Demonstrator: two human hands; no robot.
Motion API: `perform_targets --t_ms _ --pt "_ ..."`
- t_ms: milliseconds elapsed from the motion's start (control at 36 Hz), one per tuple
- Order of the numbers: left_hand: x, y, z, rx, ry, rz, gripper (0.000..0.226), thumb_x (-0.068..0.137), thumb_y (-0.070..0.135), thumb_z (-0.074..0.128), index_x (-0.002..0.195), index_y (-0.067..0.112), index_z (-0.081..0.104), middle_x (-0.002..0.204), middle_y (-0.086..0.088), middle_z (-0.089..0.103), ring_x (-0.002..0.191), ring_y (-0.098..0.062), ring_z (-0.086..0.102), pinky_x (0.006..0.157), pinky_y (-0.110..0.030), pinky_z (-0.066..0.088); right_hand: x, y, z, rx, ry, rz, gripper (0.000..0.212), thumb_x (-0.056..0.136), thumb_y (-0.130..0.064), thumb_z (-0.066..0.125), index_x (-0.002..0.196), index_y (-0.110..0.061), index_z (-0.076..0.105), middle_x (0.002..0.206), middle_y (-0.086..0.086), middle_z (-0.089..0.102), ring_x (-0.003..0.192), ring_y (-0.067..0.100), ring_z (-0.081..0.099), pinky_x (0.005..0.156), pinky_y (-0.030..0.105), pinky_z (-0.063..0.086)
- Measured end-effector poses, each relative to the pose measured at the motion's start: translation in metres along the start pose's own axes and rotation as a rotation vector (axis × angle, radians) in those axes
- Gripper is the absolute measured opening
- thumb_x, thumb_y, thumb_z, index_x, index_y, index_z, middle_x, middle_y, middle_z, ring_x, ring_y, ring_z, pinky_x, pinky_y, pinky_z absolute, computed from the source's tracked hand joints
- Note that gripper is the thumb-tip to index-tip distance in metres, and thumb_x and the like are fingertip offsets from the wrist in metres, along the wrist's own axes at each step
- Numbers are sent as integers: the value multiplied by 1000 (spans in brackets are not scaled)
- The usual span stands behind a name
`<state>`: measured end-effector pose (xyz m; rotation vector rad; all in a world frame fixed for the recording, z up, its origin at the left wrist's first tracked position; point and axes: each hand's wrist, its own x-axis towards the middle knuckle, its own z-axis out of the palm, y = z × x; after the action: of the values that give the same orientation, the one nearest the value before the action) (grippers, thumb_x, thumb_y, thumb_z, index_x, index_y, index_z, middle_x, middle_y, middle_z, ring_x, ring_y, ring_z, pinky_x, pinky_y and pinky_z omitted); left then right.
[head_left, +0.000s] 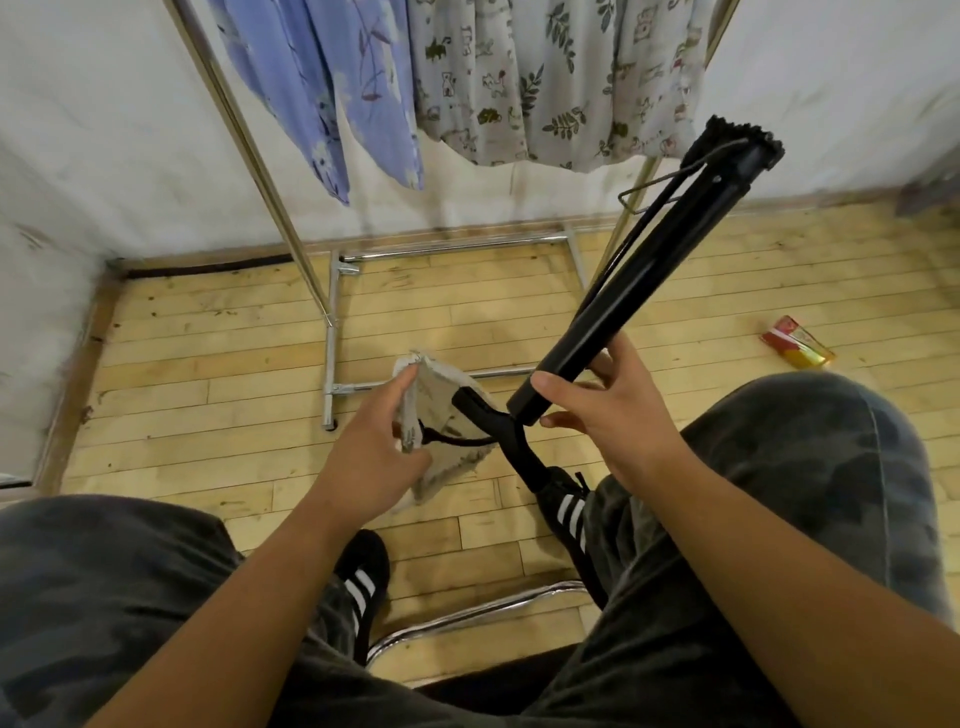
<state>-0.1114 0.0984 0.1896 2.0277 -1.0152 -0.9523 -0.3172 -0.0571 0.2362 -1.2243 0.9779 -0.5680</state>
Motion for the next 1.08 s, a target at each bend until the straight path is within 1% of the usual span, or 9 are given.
perform_targets --t_ms 139,250,389,500,694,778,861,1000,1083 --pt "3 6 12 44 -17 37 93 87 9 72 158 46 27 146 21 38 119 -3 52 87 -19 50 3 1 9 -72 -8 -42 56 84 -15 85 128 -27 51 114 2 70 91 24 77 75 46 65" --pt "7 9 20 17 -46 52 94 86 6 71 157 48 27 147 22 40 116 0 54 77 -9 51 8 3 14 -91 16 -22 70 84 -16 85 140 -35 46 114 1 69 89 21 77 73 41 65" --pt "10 18 28 -1 -96 67 93 86 6 71 156 49 28 151 22 38 124 -5 52 96 -24 54 14 4 14 -99 48 -6 50 86 -20 84 128 -26 57 113 3 68 88 19 78 71 38 65" --pt "9 23 31 -1 -111 76 93 86 6 71 156 49 28 146 25 38 117 0 52 81 -9 50 21 8 12 -18 107 44 51 83 -23 86 125 -23 57 115 9 66 95 24 77 69 37 63" --pt "2 34 35 -35 -146 118 87 87 20 70 156 50 27 141 27 39 109 13 51 85 -23 59 22 12 13 43 163 27 64 81 -16 88 132 -22 51 116 8 65 96 21 77 73 37 64" --pt "0 35 36 -37 -160 124 86 86 25 70 156 50 27 139 26 41 108 11 52 80 -19 58 20 10 14 32 186 20 56 82 -16 88 126 -18 53 110 3 65 92 15 77 76 37 65" --pt "-4 38 34 -69 -161 121 85 79 37 67 153 54 28 131 40 40 107 11 53 76 -15 56 21 10 15 63 201 27 47 81 -17 88 117 -17 57 105 -1 66 96 18 76 80 39 65" --pt "-5 38 34 -77 -130 88 89 86 12 67 153 56 29 135 32 45 105 4 56 73 -18 58 23 15 17 68 198 54 38 83 -19 87 112 -7 65 108 1 72 98 17 76 87 38 64" --pt "-5 39 34 -104 -124 69 87 86 13 68 154 52 30 139 24 46 104 7 56 68 -20 58 25 18 16 73 198 69 41 83 -20 87 115 -5 66 112 4 72 99 15 76 88 39 63"
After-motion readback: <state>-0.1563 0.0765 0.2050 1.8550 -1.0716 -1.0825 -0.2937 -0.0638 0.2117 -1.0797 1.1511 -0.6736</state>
